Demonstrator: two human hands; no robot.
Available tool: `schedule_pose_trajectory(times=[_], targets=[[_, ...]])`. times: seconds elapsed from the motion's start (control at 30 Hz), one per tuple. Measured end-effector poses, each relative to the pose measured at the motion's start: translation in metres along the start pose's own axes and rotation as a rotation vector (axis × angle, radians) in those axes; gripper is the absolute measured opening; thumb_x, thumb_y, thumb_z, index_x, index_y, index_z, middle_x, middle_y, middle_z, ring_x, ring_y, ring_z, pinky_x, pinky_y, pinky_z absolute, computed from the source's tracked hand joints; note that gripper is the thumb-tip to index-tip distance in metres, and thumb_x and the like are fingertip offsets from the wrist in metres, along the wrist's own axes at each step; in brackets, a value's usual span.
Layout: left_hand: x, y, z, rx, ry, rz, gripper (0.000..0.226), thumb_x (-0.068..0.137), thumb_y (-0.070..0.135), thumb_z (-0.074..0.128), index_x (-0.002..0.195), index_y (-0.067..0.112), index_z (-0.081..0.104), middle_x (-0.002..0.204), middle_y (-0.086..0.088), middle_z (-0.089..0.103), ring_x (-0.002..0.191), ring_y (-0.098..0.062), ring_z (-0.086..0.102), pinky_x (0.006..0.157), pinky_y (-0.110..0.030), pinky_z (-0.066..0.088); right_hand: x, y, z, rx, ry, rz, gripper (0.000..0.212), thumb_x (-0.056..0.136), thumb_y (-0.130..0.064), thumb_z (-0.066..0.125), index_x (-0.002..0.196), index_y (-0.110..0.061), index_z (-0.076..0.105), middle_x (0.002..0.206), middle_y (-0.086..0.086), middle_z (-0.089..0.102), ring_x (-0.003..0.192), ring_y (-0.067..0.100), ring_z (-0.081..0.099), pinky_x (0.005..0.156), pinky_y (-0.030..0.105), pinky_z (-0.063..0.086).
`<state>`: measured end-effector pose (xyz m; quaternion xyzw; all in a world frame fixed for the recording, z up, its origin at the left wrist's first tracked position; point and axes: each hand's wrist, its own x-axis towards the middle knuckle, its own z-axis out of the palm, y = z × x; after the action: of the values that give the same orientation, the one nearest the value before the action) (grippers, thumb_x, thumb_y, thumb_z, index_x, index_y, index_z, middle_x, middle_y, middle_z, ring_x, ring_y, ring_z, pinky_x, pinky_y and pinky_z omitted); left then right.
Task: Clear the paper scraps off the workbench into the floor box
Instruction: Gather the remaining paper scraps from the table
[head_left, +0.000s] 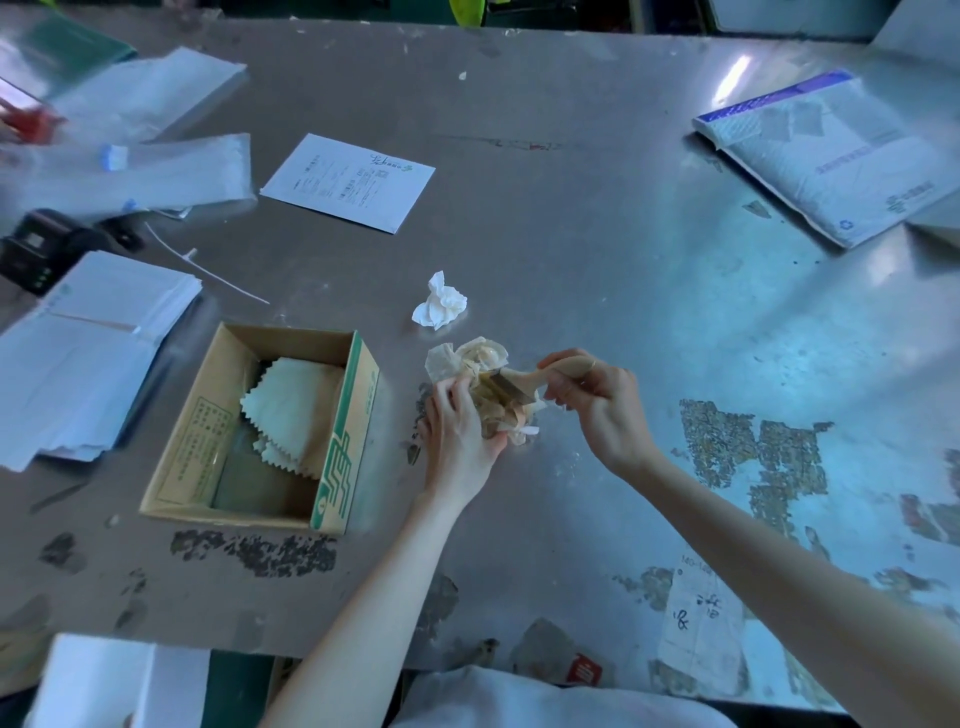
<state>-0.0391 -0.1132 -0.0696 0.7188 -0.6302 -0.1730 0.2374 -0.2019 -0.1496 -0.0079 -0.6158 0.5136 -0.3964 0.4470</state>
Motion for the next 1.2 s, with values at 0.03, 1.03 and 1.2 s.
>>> schedule_pose_trajectory(times=[0.03,1.03,1.2], targets=[[0.000,0.001,-0.001,-0.009,0.009,-0.003,0.074,0.065,0.018,0.081,0.127,0.006,0.042,0.121,-0.011,0.041,0.112,-0.032,0.046,0.088,-0.044,0.043,0.001,-0.002,-0.002,0.017,0.003,0.005,0.009,0.086,-0.007,0.059,0.084,-0.002,0.066,0.068,-0.009,0.063,0.065,0.020,0.055,0.062,0.027,0.042],[-0.129,0.018,-0.044,-0.241,0.308,-0.163,0.067,0.069,0.012,0.081,0.124,0.009,0.044,0.126,-0.011,0.040,0.117,-0.028,0.040,0.093,-0.047,0.038,-0.081,-0.057,0.000,0.268,-0.183,-0.024,0.016,0.084,-0.011,0.055,0.087,0.000,0.065,0.068,0.001,0.059,0.059,0.013,0.052,0.053,0.022,0.036],[-0.174,0.009,-0.049,-0.273,0.348,-0.231,0.067,0.068,0.011,0.081,0.124,0.008,0.043,0.126,-0.010,0.039,0.118,-0.027,0.040,0.094,-0.043,0.035,-0.110,-0.064,0.019,0.235,-0.253,-0.032,0.012,0.084,-0.011,0.055,0.084,-0.006,0.065,0.068,0.003,0.059,0.061,0.015,0.052,0.053,0.021,0.037]])
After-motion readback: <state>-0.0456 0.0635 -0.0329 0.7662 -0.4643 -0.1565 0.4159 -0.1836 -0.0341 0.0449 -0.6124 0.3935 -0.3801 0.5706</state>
